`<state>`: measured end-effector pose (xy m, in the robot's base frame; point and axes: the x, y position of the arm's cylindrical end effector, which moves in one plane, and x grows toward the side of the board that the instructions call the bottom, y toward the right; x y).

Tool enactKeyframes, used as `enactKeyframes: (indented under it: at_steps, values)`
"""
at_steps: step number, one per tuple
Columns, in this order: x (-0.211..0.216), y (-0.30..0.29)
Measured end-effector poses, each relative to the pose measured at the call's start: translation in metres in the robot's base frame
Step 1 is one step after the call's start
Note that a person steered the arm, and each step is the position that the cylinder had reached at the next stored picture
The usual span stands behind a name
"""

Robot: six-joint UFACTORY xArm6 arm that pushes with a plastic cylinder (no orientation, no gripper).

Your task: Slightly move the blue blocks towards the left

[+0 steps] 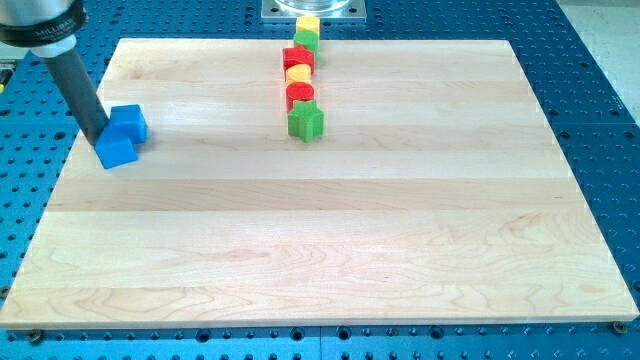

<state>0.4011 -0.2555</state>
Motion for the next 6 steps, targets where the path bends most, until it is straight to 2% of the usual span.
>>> enactKeyframes:
  at_steps: [1,2,3,4,5,6]
  values:
    - [0.030,0.001]
    - [0.081,0.009]
    - [0.093,0.048]
    - [0.062,0.054]
    - [0.064,0.030]
    - [0.040,0.059]
